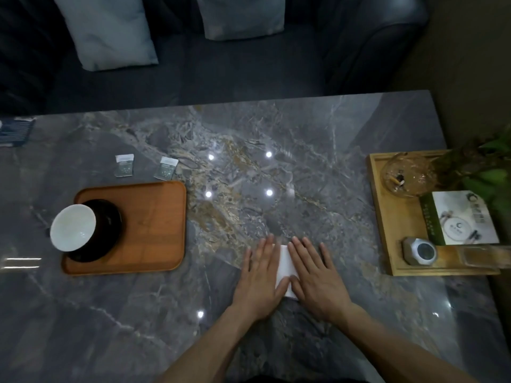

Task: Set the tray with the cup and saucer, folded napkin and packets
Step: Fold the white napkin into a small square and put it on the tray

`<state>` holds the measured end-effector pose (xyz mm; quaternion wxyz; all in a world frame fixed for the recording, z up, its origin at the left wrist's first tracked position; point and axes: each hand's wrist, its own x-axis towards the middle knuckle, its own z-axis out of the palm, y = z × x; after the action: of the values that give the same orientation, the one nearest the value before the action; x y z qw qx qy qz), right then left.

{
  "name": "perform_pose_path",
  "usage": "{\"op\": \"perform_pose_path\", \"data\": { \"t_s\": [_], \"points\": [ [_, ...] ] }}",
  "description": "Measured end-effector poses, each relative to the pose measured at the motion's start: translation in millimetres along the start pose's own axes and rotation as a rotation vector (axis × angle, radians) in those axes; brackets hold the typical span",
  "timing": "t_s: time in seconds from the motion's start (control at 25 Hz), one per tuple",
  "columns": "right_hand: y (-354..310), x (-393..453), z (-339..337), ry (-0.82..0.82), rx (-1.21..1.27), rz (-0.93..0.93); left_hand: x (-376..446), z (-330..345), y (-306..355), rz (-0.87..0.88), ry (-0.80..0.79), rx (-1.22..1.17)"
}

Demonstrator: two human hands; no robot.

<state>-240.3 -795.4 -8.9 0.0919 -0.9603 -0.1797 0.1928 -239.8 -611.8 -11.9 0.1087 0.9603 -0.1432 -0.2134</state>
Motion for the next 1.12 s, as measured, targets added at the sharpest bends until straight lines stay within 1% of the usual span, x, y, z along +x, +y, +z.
{"op": "perform_pose_path", "data": {
  "t_s": [0.12, 0.36, 0.44, 0.56, 0.68, 0.76, 0.88, 1.0, 1.08, 1.12],
  "points": [
    [2.1, 5.5, -7.4, -0.029, 0.039, 0.008, -17.3, 2.5, -5.7, -0.190, 0.008, -0.091],
    [-1.4, 2.6, -18.5, 0.006, 0.067, 0.045, -39.4, -9.7, 5.6, -0.382, 0.114, -0.079],
    [-5.7, 4.3, -20.8, -0.005, 0.078, 0.082, -36.2, -13.9, 12.9, -0.475, 0.076, -0.170],
    [-8.9, 6.4, -26.3, -0.045, 0.142, 0.199, -31.0, -18.5, 21.1, -0.603, 0.031, -0.374],
    [-8.6, 2.7, -31.0, -0.085, 0.243, 0.287, -25.4, -23.1, 20.2, -0.643, -0.075, -0.543],
    [-6.9, -2.1, -32.7, -0.114, 0.367, 0.318, -25.3, -26.0, 18.3, -0.605, -0.141, -0.639],
    [-3.9, -11.6, -35.5, -0.125, 0.628, 0.358, -32.2, -31.8, 13.7, -0.554, -0.101, -0.767],
    [-6.8, -25.7, -48.2, -0.145, 0.991, 0.383, -45.2, -49.5, 12.8, -0.601, -0.052, -1.049],
    [-12.6, -37.3, -66.0, -0.188, 1.223, 0.329, -55.5, -67.3, 13.1, -0.635, -0.003, -1.276],
    [-16.3, -43.4, -76.7, -0.214, 1.312, 0.289, -61.7, -76.2, 13.7, -0.627, 0.020, -1.411]
  ]
}}
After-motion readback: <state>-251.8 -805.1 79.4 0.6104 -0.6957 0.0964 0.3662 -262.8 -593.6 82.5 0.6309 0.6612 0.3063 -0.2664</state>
